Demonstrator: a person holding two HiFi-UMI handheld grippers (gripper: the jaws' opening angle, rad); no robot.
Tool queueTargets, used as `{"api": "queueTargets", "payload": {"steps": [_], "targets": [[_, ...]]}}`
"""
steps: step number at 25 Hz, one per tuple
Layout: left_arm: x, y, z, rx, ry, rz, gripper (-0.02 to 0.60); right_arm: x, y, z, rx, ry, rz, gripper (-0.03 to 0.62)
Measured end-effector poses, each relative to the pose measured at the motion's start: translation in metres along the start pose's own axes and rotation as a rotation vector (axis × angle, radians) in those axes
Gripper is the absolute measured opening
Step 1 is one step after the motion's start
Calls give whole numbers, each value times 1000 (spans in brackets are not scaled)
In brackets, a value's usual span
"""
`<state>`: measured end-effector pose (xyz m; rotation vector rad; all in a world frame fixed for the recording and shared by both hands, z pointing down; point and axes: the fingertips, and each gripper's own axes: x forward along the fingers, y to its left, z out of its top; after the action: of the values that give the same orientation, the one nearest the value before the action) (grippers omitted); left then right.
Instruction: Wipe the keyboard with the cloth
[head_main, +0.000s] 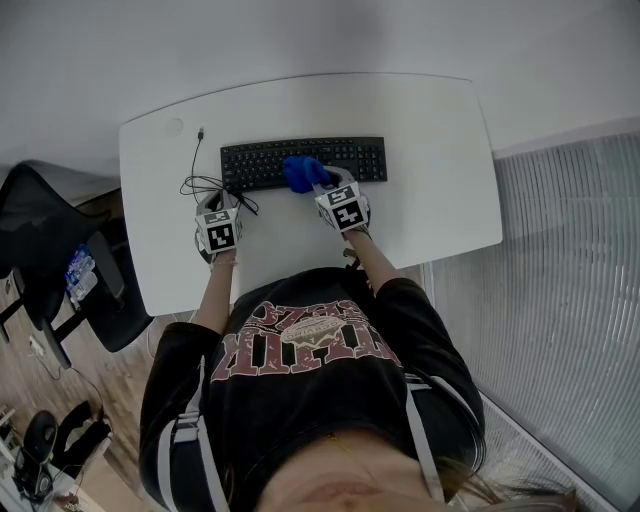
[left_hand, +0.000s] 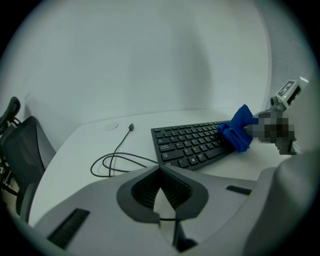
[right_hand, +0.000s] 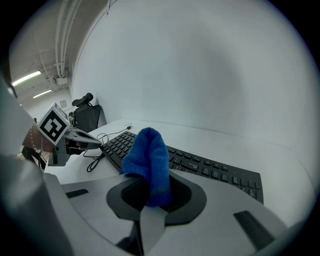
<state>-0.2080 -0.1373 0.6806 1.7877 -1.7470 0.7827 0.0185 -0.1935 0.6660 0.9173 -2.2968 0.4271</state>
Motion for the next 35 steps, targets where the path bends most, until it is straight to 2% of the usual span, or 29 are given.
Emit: {"api": "queueTargets", "payload": {"steps": [6,26,35], "targets": [[0,1,-7,-32,25,3,31,-9,-11,-3,9,5,-28,64],[-2,0,-2,-6,13,-4,31,-32,-48,-20,48,11,-118,64],[0,-1,-8,-29,33,4,31,-47,-75,-33,84,18,-178,64]]}}
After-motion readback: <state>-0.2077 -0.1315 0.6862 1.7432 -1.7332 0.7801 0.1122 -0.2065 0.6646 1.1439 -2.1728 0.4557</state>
